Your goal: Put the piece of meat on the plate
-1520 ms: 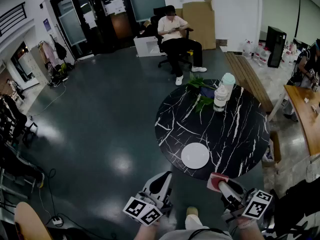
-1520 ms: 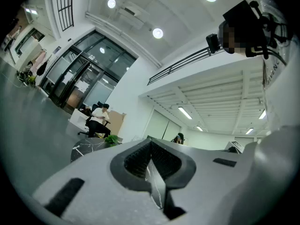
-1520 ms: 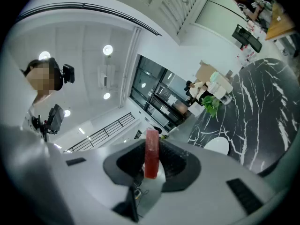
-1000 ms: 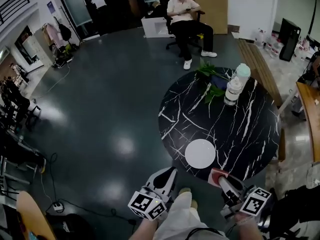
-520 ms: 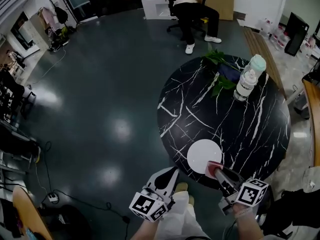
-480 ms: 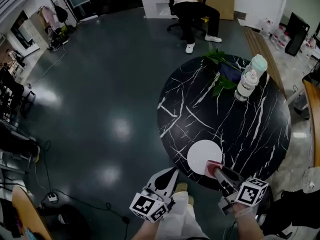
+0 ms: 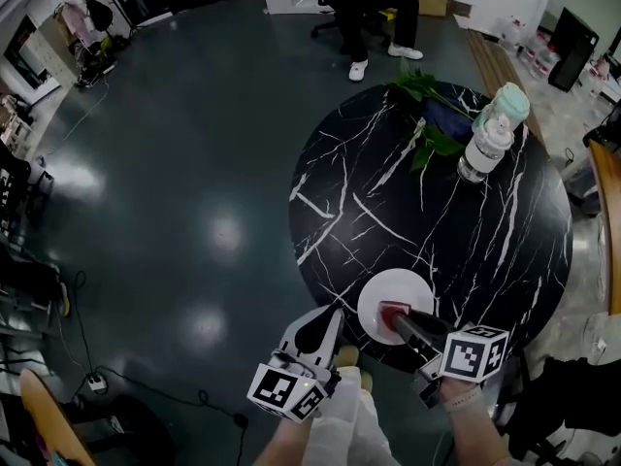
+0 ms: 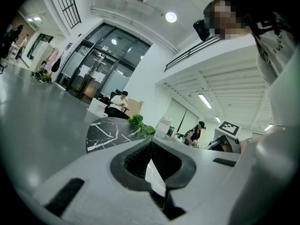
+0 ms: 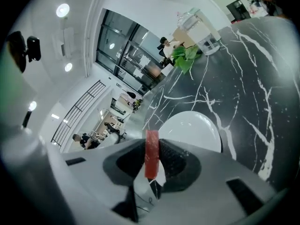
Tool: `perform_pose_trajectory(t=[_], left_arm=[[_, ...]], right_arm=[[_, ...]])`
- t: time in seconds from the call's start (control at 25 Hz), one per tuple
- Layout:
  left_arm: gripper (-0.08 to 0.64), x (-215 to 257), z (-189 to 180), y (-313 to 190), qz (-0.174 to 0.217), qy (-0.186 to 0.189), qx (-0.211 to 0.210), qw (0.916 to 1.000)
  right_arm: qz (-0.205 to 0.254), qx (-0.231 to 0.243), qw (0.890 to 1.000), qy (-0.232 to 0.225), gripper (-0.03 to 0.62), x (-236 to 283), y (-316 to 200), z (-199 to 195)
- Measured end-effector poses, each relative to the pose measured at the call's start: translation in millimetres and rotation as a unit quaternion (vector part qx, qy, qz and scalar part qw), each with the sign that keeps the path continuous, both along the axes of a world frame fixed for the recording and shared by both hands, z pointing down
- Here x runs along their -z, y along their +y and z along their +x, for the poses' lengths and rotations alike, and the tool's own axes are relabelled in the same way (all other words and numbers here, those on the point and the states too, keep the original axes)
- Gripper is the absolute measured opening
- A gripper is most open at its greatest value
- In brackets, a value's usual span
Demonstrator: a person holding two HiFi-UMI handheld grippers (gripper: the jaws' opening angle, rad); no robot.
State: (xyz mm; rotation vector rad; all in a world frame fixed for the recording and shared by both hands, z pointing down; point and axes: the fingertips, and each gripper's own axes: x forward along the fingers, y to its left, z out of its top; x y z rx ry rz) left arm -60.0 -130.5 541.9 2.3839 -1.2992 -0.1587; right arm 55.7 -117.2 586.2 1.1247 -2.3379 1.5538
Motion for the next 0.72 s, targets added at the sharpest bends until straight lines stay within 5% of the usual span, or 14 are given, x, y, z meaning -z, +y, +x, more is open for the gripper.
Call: perform_pose_trajectory(t=[0.36,0.72], left_arm=[[0.008,-5,2,3,-0.016,0.026,-0.004,0.9995],[0.008,-3,-7,2,-0.015,0.035,0.003,0.9993]], right_arm=[[0.035,0.067,0.992,0.098,0.087,-16,-13,-2],[0.146,0.119,0.942,0.277,0.101,-15,-28,2]])
